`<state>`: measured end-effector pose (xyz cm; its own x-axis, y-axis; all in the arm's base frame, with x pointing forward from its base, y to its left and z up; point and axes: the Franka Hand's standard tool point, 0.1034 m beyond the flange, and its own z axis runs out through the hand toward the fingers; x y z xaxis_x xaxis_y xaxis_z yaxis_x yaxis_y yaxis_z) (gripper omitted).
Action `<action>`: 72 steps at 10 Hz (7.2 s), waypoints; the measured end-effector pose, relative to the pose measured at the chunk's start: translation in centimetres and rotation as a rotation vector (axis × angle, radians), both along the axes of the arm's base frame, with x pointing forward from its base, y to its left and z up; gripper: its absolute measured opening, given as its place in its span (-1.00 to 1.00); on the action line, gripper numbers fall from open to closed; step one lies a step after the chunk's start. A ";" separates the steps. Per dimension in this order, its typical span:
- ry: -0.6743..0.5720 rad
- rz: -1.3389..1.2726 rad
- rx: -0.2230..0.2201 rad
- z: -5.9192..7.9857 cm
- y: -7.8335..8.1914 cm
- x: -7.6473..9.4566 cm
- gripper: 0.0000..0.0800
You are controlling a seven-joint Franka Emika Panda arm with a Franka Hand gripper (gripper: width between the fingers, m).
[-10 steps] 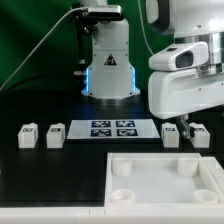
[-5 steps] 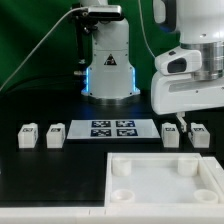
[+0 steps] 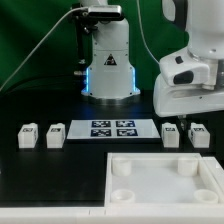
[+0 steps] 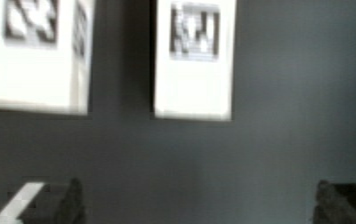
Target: Assemble one leg
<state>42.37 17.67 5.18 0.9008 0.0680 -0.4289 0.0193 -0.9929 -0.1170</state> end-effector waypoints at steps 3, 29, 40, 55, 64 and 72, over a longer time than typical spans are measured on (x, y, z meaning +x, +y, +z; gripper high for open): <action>0.319 0.010 -0.029 -0.7 0.4 -1.7 0.62; 0.075 0.053 0.033 5.5 -3.8 2.9 -0.27; -1.047 0.011 0.025 11.8 -7.5 12.0 -0.27; -1.066 -0.016 0.050 5.7 -6.5 18.7 -0.26; -1.044 -0.026 0.046 3.5 -6.9 18.9 -0.26; -1.015 -0.064 0.017 2.0 -6.4 18.1 0.24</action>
Offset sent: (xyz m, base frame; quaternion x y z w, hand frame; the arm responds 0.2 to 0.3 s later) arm -0.0225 0.0059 -0.0190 -0.0132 -0.2962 0.0622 0.9530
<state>60.42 11.28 7.17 0.8410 0.0063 0.5411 0.0648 -0.9939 -0.0892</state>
